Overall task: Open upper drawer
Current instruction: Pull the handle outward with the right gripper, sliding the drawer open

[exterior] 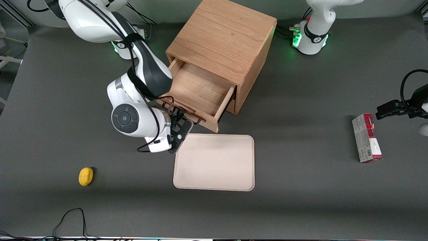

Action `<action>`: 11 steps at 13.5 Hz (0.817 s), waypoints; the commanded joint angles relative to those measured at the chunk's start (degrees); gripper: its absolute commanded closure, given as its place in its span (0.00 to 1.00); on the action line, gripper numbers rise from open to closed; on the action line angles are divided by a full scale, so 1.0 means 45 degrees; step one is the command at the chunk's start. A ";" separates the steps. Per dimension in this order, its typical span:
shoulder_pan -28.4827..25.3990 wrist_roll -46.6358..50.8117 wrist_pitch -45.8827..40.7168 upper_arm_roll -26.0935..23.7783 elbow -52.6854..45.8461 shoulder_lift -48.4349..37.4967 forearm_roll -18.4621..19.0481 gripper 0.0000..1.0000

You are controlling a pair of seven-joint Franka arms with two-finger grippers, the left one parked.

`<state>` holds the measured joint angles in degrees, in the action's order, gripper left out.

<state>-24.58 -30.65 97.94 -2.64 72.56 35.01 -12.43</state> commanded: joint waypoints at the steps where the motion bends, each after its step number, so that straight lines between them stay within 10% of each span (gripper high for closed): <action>1: 0.0285 -0.0397 0.0130 -0.0018 -0.0520 0.0423 0.0340 0.00; 11: 0.0852 -0.0612 0.0326 -0.0018 -0.1827 0.1340 0.0360 0.00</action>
<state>-20.97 -32.28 99.24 -2.57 68.93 37.88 -12.04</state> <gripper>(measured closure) 0.000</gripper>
